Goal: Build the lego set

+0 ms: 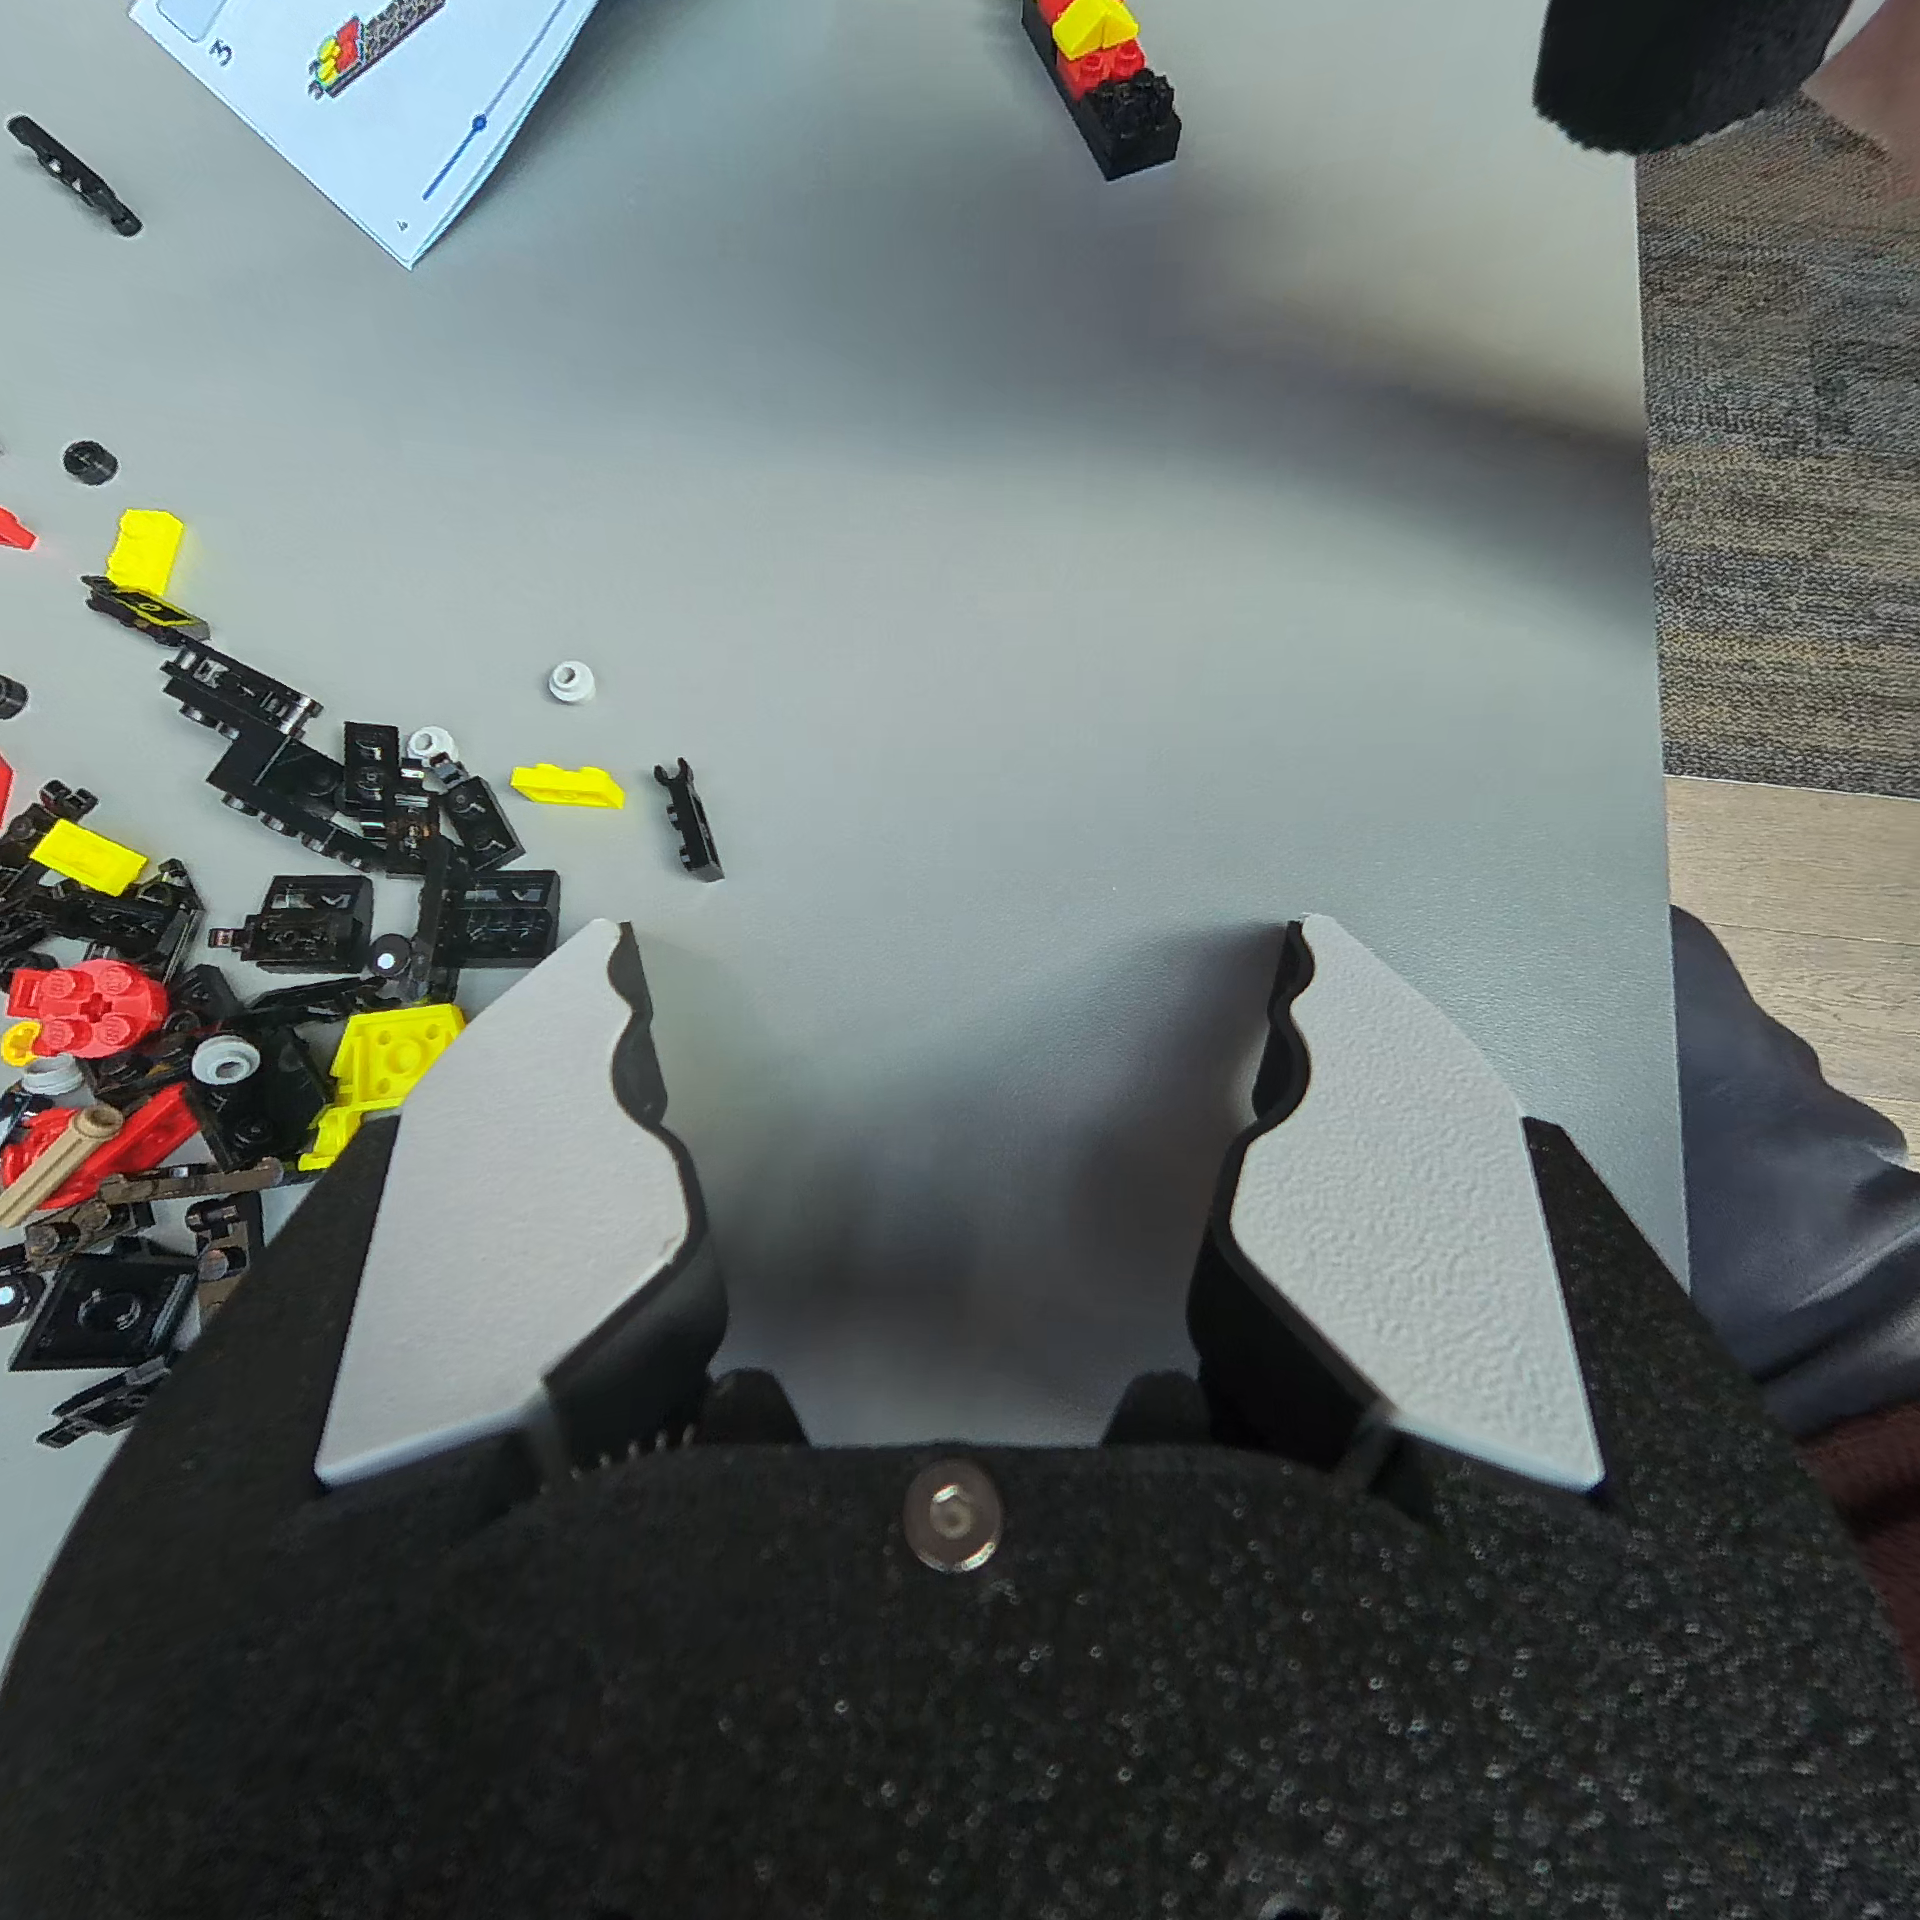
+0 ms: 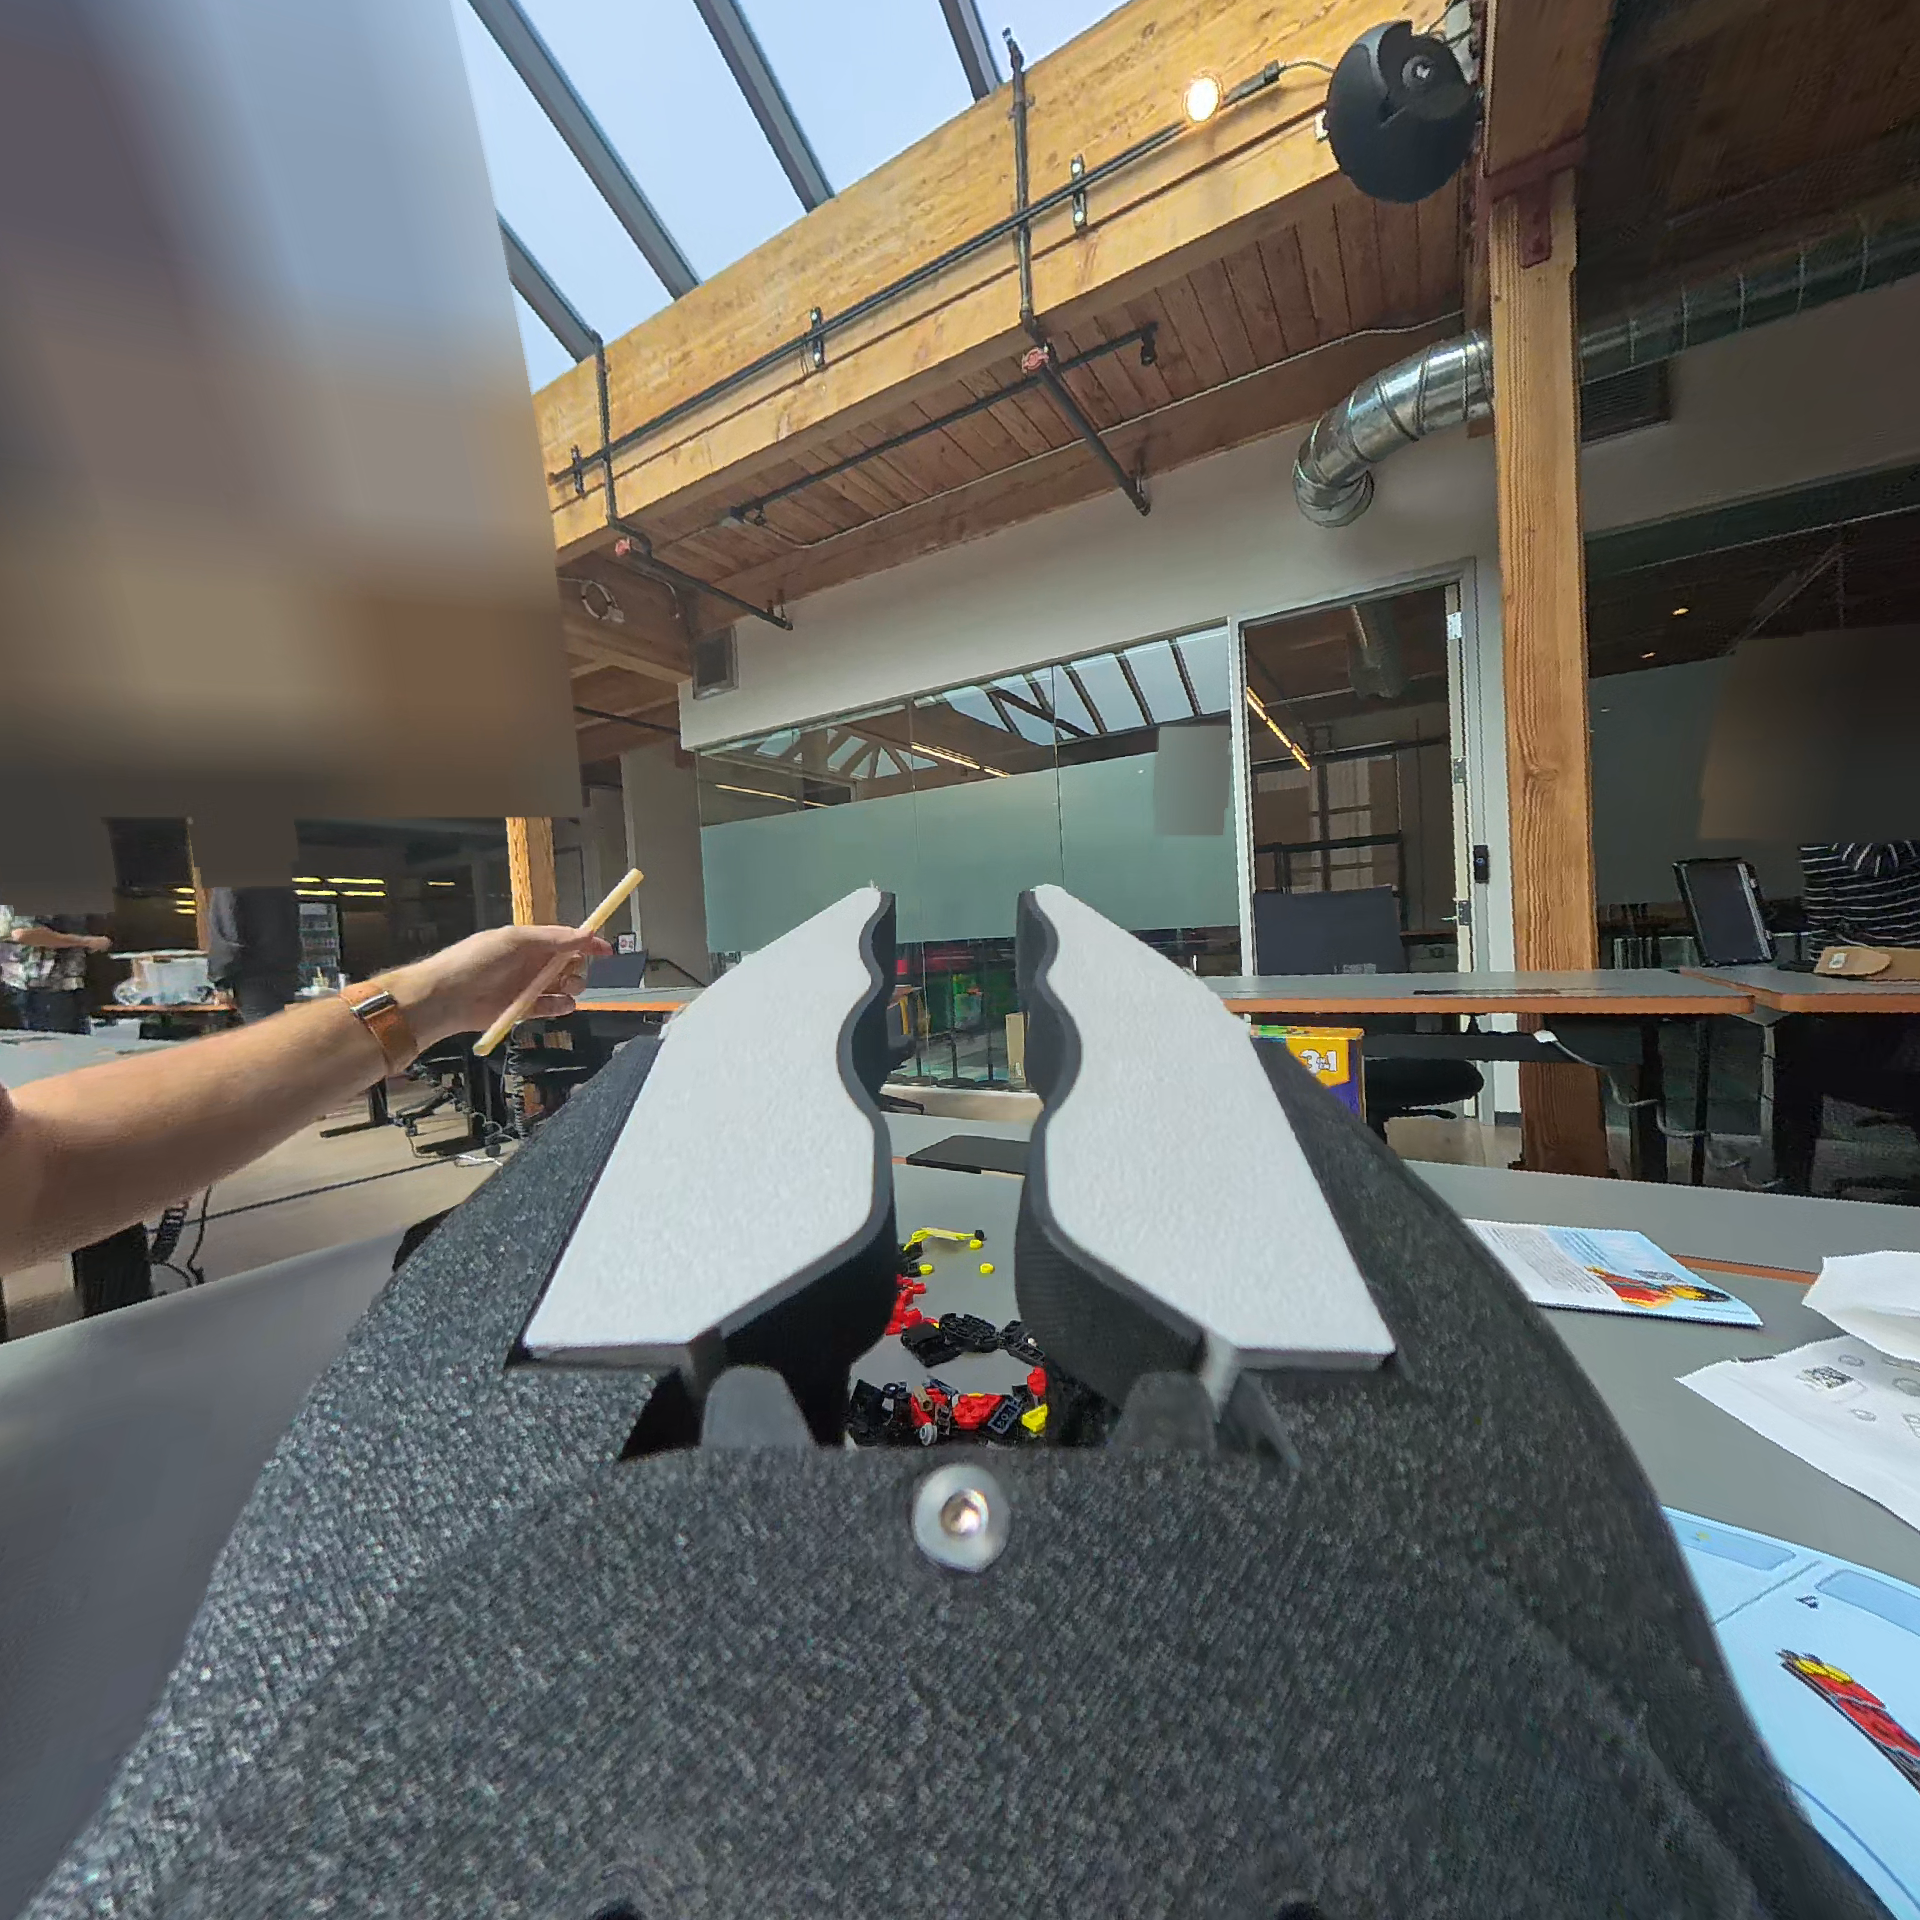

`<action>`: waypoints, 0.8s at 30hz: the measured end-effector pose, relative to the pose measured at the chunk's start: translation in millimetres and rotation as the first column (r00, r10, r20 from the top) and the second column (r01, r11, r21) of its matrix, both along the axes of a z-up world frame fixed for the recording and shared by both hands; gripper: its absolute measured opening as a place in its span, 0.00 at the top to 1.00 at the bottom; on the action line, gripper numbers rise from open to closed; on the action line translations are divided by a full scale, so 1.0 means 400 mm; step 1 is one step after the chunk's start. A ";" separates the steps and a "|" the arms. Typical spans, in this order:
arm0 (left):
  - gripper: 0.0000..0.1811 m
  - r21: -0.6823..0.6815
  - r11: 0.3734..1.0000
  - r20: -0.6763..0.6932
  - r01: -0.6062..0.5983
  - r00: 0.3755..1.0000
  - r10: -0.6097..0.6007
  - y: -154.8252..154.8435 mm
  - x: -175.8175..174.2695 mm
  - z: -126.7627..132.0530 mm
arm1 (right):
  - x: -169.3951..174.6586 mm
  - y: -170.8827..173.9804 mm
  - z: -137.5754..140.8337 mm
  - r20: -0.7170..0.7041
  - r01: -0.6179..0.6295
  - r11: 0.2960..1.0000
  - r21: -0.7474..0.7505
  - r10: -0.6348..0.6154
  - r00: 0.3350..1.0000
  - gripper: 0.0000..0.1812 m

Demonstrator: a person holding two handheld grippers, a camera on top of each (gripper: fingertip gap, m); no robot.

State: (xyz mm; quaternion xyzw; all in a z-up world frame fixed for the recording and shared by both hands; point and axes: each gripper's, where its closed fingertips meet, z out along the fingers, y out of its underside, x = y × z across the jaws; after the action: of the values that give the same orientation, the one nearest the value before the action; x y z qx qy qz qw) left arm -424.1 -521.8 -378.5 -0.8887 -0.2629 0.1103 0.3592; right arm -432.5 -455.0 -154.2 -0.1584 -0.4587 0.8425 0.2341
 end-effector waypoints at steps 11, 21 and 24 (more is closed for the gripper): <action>0.38 0.000 1.000 0.000 0.000 1.000 0.000 0.000 0.000 0.000 | 0.000 -0.042 0.042 0.001 0.044 0.997 0.065 -0.044 0.999 0.88; 0.37 0.000 1.000 0.000 0.000 1.000 0.000 0.000 0.000 0.001 | 0.006 -0.110 0.057 0.007 0.040 0.989 0.144 -0.042 0.999 0.88; 0.38 0.000 1.000 0.000 0.000 1.000 0.000 0.000 0.000 0.001 | 0.001 -0.103 0.053 0.004 0.060 0.987 0.150 -0.061 0.998 0.88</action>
State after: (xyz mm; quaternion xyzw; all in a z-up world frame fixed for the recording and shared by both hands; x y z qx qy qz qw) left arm -424.1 -521.8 -378.3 -0.8887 -0.2629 0.1102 0.3592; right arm -432.3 -496.3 -132.9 -0.1578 -0.5166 0.7974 0.2690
